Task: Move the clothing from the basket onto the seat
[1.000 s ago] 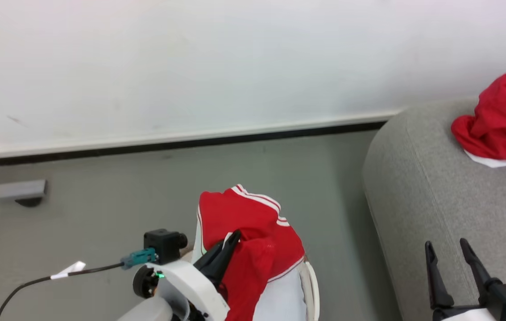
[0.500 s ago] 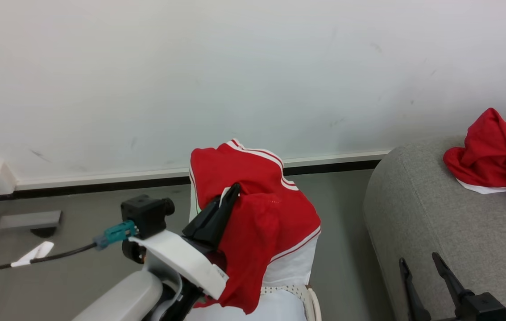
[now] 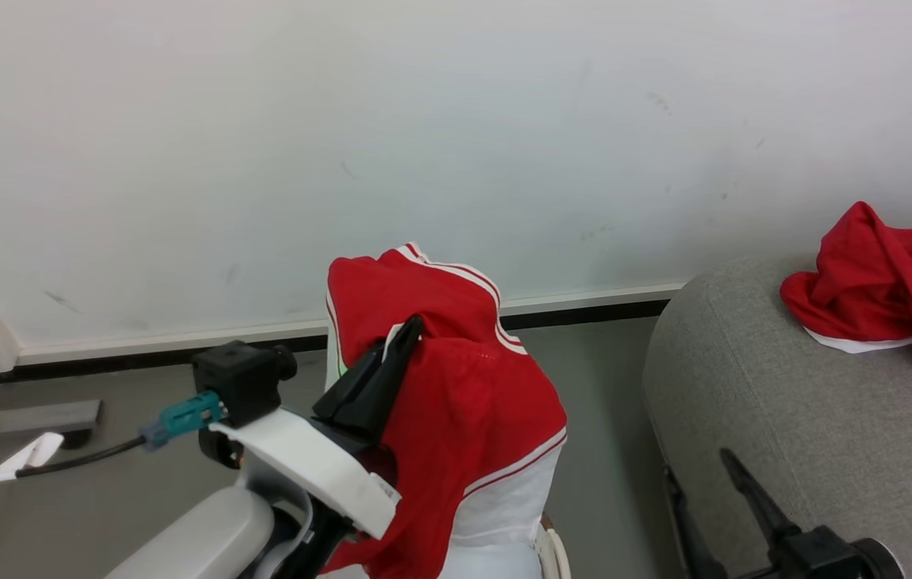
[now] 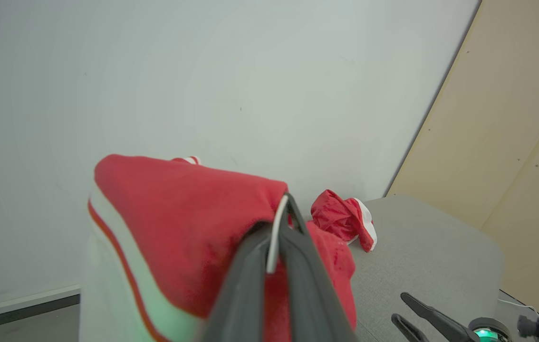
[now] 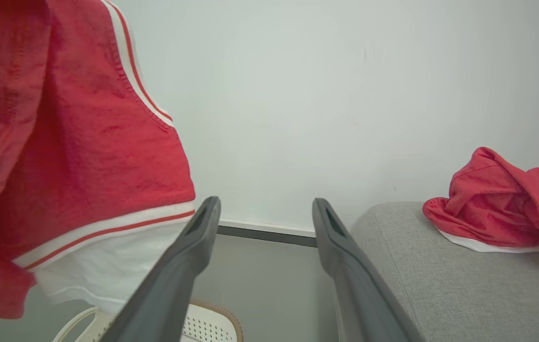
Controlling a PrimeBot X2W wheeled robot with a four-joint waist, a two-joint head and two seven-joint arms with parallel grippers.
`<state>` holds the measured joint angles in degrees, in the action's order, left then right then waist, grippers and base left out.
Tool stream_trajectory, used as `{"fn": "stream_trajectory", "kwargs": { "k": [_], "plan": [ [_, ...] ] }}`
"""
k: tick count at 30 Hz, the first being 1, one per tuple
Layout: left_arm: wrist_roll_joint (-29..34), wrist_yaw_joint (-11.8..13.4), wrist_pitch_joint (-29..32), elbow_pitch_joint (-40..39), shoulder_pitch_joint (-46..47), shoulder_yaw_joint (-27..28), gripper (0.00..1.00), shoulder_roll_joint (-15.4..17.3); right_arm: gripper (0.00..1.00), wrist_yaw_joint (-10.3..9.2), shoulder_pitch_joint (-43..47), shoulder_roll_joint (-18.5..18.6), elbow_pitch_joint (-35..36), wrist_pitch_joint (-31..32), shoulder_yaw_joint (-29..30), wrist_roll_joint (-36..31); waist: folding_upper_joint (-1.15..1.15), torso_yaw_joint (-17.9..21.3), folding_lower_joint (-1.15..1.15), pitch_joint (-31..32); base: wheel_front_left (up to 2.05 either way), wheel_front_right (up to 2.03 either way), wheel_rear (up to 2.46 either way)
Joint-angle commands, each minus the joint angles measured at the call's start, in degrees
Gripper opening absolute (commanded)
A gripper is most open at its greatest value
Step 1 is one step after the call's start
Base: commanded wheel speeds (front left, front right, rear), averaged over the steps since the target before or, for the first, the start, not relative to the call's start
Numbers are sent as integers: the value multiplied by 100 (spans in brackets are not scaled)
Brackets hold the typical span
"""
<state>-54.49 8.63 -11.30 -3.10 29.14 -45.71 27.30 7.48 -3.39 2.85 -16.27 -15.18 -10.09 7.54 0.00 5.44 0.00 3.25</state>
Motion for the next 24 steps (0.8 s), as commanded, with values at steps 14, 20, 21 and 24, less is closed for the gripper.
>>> {"fn": "stream_trajectory", "kwargs": {
  "k": [14, 20, 21, 24],
  "plan": [
    [109, 42, 64, -289, 78, -66, 0, -25, 100, 0, -1539, 657, -28, 230, -2509, 893, 0, 43, 0, -90, 0, 0, 0],
    [157, -11, 131, -295, 183, -203, 0, -157, 100, 0, -2462, 675, -566, 214, -3433, 1424, 0, -20, 0, -93, 0, 0, 0],
    [157, -25, 140, -285, 199, -219, 0, -181, 100, 0, -2590, 646, -675, 207, -3559, 1531, 0, -36, 0, -91, 0, 0, 0],
    [162, -79, 173, -261, 250, -294, 0, -263, 100, 0, -2919, 514, -1010, 155, -3901, 1837, 0, -89, 0, -82, 0, 0, 0]
  ]
}}
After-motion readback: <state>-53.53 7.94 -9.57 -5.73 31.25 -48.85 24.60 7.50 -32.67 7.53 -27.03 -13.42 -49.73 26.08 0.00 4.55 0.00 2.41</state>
